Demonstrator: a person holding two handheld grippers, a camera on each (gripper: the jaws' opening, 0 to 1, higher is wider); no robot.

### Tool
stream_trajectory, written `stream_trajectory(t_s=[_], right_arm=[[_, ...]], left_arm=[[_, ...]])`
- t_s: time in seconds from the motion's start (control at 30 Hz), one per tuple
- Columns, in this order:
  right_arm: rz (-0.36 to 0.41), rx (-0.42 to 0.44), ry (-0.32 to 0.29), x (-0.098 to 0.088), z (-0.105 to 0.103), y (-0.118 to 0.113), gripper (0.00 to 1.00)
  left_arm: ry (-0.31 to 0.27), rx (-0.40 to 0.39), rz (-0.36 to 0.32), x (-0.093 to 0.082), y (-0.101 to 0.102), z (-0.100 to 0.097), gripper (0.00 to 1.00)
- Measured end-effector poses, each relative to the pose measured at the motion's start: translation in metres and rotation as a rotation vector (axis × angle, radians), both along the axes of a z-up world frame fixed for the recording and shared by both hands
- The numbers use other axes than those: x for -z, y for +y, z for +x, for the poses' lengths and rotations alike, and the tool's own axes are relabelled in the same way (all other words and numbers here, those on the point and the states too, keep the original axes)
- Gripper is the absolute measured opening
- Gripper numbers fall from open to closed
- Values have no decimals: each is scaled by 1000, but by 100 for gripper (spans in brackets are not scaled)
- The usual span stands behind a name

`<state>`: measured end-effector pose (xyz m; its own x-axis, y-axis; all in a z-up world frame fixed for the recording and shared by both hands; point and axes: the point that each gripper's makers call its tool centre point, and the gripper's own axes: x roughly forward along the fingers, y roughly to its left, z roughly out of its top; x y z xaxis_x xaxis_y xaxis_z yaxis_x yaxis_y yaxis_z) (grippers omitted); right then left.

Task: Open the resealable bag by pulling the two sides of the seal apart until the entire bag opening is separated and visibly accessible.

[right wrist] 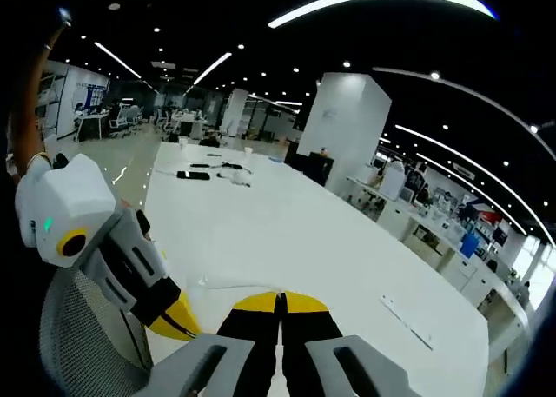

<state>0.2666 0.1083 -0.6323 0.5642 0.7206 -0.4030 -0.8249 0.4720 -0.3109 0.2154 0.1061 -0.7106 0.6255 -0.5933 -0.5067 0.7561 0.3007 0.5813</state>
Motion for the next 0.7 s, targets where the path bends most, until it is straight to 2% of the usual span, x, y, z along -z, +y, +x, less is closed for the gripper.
stream_trajectory(t_s=[0.13, 0.3, 0.47, 0.53, 0.7], right_arm=[[2, 5, -7, -1, 1, -2, 0], [-28, 8, 57, 22, -2, -11, 0], [-69, -5, 108, 49, -16, -14, 0], [-80, -13, 115, 55, -20, -14, 0], [-107, -24, 164, 74, -31, -17, 0]], left_arm=[[2, 12, 7, 0, -3, 3, 0], [50, 13, -3, 10, -4, -5, 0], [99, 31, 16, 25, -7, -18, 0], [121, 41, 38, 31, -8, -25, 0], [171, 44, 29, 39, -8, -33, 0]])
